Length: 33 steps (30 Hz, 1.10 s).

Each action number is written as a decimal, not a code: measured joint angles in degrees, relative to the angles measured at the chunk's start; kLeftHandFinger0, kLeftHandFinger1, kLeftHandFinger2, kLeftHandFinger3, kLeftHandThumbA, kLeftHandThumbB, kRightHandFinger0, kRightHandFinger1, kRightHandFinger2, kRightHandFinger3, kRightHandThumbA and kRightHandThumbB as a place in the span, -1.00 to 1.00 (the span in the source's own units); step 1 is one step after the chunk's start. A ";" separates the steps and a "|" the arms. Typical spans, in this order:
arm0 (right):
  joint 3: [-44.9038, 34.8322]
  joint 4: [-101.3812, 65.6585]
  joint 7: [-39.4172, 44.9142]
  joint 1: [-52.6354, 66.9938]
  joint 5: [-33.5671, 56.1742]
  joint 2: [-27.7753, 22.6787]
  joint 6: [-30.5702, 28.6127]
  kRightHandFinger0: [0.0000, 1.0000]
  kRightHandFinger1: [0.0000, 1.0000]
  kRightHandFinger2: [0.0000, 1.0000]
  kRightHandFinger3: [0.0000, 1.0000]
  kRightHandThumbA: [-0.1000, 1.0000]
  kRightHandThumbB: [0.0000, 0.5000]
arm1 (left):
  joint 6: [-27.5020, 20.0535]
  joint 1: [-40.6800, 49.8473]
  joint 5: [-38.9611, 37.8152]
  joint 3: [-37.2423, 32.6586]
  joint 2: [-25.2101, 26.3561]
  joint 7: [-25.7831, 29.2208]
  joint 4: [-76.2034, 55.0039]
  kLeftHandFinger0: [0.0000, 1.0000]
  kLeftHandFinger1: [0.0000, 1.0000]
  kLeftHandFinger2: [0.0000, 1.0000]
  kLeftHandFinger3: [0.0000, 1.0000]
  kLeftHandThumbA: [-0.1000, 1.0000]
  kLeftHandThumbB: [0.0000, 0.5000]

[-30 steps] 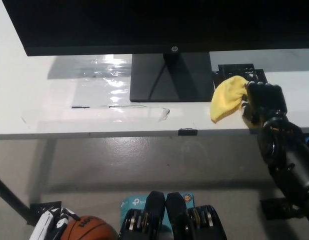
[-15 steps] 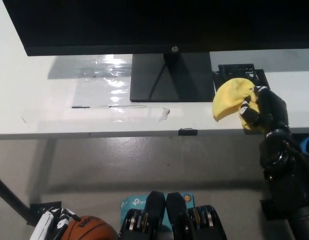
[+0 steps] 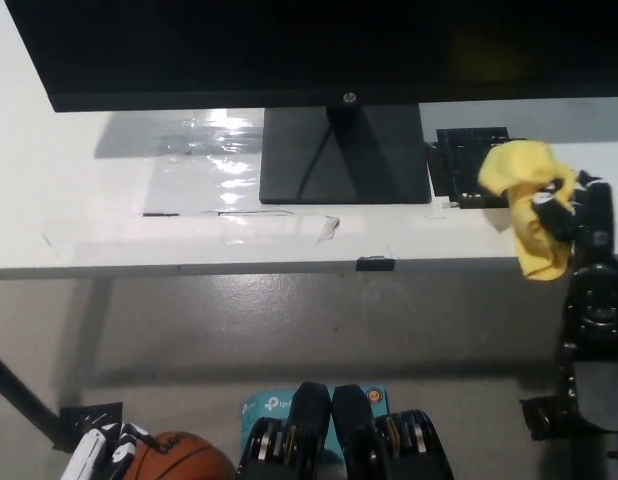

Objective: The robot uses its right hand to pick up the cloth kept in the middle of the desk and use it to wipe the monitor in the middle of the desk by swiping its screen twice

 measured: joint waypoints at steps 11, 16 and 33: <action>-14.28 -10.86 -2.19 -7.33 12.99 0.54 4.18 -1.00 -1.00 -1.00 -0.81 -1.00 -1.00 | -0.13 0.26 -0.48 0.29 -0.01 0.00 0.25 -1.00 -1.00 -1.00 -0.96 0.57 1.00; -19.29 -11.13 -5.40 -13.41 17.52 -1.73 4.14 -1.00 -1.00 -1.00 -0.43 -1.00 -1.00 | -0.77 0.26 -0.49 0.33 0.01 0.00 0.25 -1.00 -1.00 -1.00 -0.97 0.58 1.00; -5.01 -3.28 -16.36 -20.10 15.00 -0.08 -2.53 -1.00 -1.00 -1.00 -0.44 -1.00 -0.98 | -1.10 0.25 -0.37 0.32 -0.01 0.01 0.21 -1.00 -1.00 -1.00 -1.00 0.54 1.00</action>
